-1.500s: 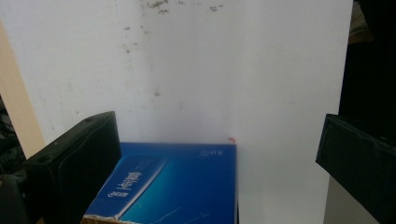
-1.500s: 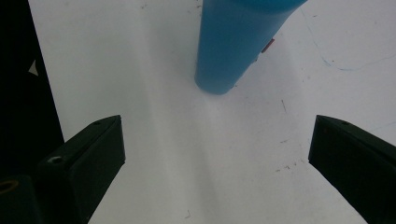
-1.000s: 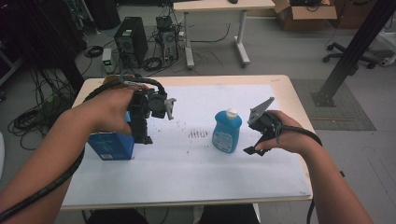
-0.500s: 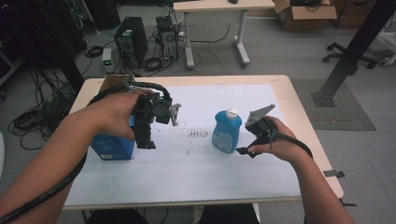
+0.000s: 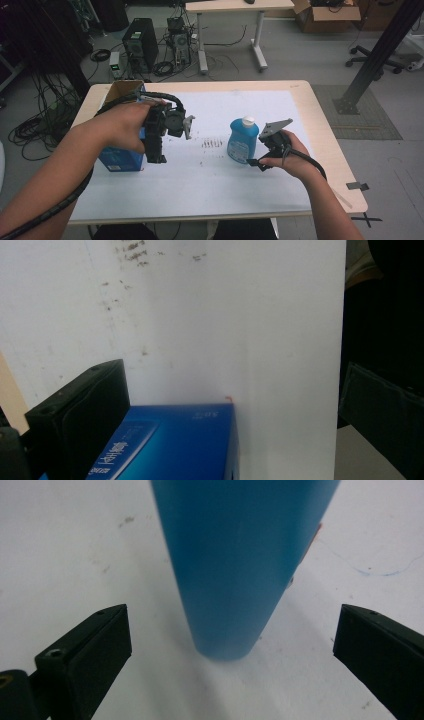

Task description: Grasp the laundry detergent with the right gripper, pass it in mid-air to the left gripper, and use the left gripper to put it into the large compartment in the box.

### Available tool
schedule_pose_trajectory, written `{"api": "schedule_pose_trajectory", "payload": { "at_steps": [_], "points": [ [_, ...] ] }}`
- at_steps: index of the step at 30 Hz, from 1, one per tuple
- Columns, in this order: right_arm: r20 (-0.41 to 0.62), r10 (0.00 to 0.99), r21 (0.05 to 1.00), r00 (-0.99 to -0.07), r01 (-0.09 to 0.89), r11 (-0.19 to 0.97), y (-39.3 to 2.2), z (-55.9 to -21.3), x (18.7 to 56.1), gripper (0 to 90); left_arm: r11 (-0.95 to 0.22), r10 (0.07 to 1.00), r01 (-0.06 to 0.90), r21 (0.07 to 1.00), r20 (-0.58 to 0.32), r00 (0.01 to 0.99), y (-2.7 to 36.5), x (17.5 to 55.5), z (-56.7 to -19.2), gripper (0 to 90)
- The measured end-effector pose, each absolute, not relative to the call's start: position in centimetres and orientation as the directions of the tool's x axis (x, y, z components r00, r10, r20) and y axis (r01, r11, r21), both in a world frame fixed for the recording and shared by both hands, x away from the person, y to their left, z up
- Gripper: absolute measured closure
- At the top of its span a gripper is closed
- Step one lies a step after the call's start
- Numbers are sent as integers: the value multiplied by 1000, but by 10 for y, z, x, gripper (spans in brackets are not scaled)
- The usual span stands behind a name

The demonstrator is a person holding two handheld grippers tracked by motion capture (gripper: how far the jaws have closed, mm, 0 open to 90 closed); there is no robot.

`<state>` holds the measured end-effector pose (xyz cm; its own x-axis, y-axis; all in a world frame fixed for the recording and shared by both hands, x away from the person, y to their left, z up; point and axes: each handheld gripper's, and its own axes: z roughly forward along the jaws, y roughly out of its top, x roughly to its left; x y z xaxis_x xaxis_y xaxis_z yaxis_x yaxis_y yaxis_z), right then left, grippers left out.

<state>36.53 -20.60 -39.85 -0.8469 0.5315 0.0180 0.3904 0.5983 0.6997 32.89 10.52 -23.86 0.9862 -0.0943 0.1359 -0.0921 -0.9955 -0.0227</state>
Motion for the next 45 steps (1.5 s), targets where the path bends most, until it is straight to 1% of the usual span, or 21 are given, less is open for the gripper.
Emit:
{"api": "schedule_pose_trajectory", "payload": {
  "at_steps": [1, 2, 5, 8, 14, 21, 23, 45],
  "points": [
    [18, 532, 700, -847, 390, 598, -206, -399, 365, 20, -995, -94, -92, -23, 136, 986, 105, 329, -239, 2],
    [28, 543, 724, -839, 392, 568, -205, -401, 366, 19, -995, -95, -93, -21, 134, 986, 105, 329, -239, 2],
    [30, 543, 747, -839, 379, 546, -202, -403, 366, 18, -996, -89, -87, -21, 131, 987, 106, 328, -240, 2],
    [20, 551, 757, -834, 373, 536, -199, -405, 365, 14, -996, -92, -90, -22, 131, 987, 107, 328, -241, 3],
    [35, 570, 786, -821, 375, 491, -197, -409, 366, 14, -996, -93, -91, -19, 126, 988, 109, 327, -244, 3],
    [33, 572, 795, -820, 368, 481, -193, -414, 365, 12, -996, -85, -83, -15, 126, 988, 109, 327, -245, 3],
    [42, 586, 809, -809, 371, 455, -191, -416, 365, 12, -996, -89, -89, -8, 126, 988, 107, 327, -245, 3],
    [53, 638, 862, -768, 358, 359, -187, -421, 363, 8, -995, -99, -98, -8, 124, 987, 104, 326, -246, 3]
  ]
}}
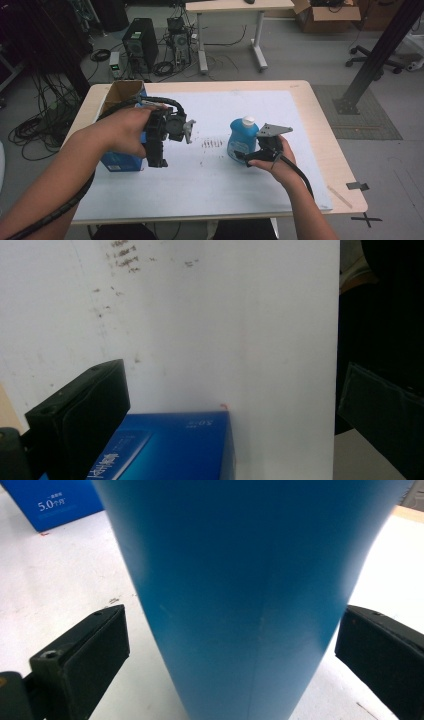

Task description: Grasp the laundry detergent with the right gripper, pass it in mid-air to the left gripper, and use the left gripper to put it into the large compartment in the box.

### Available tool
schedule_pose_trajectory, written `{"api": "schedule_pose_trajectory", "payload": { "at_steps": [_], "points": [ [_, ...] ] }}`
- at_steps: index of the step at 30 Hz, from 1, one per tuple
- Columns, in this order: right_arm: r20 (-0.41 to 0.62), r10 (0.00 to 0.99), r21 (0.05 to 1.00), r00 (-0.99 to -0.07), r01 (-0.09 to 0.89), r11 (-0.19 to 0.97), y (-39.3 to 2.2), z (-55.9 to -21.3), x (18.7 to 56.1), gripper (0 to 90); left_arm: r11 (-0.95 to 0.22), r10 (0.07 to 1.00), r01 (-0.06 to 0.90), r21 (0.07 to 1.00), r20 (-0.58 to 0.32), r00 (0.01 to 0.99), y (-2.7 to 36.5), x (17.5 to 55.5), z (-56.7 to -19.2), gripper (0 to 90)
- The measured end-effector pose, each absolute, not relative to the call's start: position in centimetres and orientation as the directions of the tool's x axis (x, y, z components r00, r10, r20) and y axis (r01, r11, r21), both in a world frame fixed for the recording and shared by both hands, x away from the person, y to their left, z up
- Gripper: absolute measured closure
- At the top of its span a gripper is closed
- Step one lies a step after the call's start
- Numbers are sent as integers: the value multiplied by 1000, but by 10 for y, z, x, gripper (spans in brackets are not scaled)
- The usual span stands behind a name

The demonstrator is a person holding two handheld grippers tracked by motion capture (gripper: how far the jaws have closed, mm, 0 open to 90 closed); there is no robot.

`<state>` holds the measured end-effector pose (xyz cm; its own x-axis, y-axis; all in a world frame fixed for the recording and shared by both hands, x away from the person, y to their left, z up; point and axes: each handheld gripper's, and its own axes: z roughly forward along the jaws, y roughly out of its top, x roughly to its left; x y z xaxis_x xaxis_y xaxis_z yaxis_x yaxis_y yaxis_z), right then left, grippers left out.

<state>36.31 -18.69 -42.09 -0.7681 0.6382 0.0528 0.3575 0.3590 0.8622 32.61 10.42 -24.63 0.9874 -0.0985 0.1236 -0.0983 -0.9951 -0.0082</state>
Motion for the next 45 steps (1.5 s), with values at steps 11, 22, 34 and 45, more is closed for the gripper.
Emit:
{"api": "schedule_pose_trajectory", "payload": {
  "at_steps": [11, 22, 34, 45],
  "points": [
    [43, 651, 879, -758, 338, 336, -183, -422, 362, 96, -995, -95, -95, -4, 122, 988, 106, 327, -248, 3],
    [19, 661, 886, -750, 319, 337, -179, -422, 361, 164, -995, -98, -99, 0, 121, 988, 108, 327, -249, 3],
    [6, 668, 888, -744, 312, 339, -179, -422, 361, 203, -995, -97, -98, -1, 120, 988, 108, 328, -251, 3],
    [0, 662, 886, -750, 307, 348, -176, -424, 360, 269, -995, -99, -99, -1, 119, 988, 107, 328, -252, 3]
  ]
}}
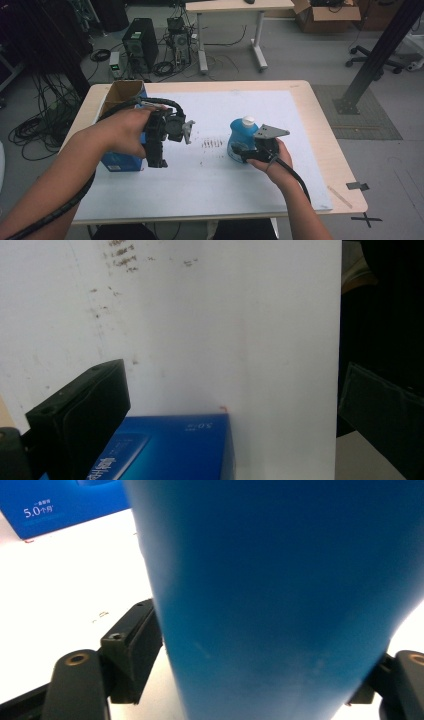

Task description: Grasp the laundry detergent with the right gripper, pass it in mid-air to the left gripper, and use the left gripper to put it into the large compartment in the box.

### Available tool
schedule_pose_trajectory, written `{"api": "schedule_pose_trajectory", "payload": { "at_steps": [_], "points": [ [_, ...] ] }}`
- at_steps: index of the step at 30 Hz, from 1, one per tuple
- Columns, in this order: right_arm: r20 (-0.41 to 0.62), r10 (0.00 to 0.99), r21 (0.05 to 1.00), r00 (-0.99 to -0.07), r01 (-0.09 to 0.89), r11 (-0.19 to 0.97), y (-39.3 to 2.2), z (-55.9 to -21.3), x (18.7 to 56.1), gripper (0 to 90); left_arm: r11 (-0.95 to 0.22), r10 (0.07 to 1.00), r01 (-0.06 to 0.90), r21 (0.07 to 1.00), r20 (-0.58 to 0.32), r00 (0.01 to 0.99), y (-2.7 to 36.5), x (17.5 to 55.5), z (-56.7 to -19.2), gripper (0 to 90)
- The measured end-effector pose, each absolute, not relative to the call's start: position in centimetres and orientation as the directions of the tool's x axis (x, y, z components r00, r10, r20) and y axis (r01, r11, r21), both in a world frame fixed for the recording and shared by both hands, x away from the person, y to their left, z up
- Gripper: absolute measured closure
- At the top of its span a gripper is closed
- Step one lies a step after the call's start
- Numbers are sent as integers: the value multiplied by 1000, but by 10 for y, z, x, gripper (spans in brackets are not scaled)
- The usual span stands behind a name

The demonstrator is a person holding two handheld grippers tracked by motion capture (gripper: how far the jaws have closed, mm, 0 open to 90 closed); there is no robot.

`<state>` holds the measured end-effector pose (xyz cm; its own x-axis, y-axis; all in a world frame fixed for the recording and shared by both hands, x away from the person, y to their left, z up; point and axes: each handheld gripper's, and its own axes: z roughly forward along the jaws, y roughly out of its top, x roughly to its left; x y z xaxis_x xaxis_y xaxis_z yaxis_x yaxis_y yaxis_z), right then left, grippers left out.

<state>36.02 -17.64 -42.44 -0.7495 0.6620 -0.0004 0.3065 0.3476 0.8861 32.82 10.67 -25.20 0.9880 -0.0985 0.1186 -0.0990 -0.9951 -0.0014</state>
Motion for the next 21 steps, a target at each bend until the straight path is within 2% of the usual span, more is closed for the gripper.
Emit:
{"api": "schedule_pose_trajectory", "payload": {
  "at_steps": [7, 11, 21],
  "points": [
    [-14, 659, 891, -752, 290, 350, -175, -426, 359, 327, -995, -97, -98, 0, 121, 988, 107, 328, -252, 3],
    [-27, 662, 894, -749, 278, 351, -175, -427, 358, 400, -995, -97, -98, 0, 120, 988, 107, 327, -251, 3],
    [1, 659, 903, -753, 284, 323, -178, -428, 358, 443, -996, -91, -92, 5, 123, 988, 105, 327, -250, 4]
  ]
}}
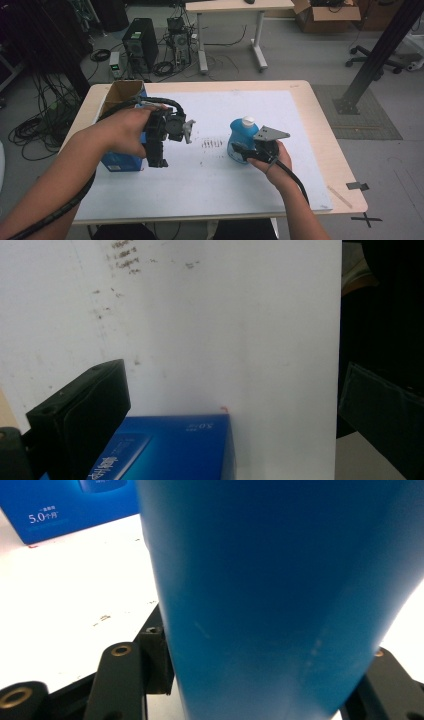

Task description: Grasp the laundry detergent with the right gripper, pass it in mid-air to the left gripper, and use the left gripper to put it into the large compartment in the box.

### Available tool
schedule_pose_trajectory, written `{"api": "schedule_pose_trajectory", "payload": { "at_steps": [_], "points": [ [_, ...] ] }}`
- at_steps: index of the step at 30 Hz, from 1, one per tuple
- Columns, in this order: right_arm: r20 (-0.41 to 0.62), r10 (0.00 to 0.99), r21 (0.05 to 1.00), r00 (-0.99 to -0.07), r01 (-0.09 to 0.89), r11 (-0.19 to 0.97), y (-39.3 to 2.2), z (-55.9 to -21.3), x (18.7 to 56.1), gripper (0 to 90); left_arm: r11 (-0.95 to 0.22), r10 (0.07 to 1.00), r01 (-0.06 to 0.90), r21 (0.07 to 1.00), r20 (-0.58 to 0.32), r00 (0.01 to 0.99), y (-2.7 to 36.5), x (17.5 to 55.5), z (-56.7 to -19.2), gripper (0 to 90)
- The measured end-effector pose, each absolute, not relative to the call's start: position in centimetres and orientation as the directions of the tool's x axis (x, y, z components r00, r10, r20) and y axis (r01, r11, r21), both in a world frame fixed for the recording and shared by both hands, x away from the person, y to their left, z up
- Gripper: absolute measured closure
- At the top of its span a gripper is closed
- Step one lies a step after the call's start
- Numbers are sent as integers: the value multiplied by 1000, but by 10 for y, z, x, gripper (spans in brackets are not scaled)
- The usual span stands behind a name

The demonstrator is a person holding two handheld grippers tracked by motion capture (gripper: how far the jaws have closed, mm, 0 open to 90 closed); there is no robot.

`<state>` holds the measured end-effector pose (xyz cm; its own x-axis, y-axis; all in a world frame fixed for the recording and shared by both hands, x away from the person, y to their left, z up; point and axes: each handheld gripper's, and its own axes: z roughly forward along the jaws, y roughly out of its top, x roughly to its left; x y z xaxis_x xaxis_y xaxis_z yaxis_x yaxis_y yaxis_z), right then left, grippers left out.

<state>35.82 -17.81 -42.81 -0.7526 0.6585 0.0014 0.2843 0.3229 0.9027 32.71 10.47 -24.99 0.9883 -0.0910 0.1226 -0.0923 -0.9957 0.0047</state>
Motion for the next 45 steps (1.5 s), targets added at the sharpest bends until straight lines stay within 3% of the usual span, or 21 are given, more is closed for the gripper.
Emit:
{"api": "schedule_pose_trajectory", "payload": {
  "at_steps": [8, 14, 19, 26, 34, 45],
  "points": [
    [-3, 642, 906, -766, 269, 326, -179, -423, 356, 456, -995, -98, -99, -1, 123, 988, 100, 326, -247, 5],
    [-27, 599, 912, -800, 226, 343, -184, -394, 352, 456, -996, -91, -92, 2, 126, 988, 99, 326, -242, 6],
    [-62, 522, 906, -851, 172, 388, -192, -353, 345, 455, -997, -77, -79, 13, 121, 990, 98, 327, -235, 8],
    [-80, 388, 902, -918, 99, 419, -200, -326, 334, 454, -996, -81, -85, 28, 129, 988, 95, 328, -227, 7],
    [-77, 238, 886, -968, 43, 461, -191, -329, 324, 453, -996, -81, -86, 33, 134, 988, 89, 328, -218, 6],
    [-43, 153, 883, -987, 34, 468, -170, -355, 323, 454, -996, -85, -90, 28, 129, 988, 83, 325, -212, 6]
  ]
}}
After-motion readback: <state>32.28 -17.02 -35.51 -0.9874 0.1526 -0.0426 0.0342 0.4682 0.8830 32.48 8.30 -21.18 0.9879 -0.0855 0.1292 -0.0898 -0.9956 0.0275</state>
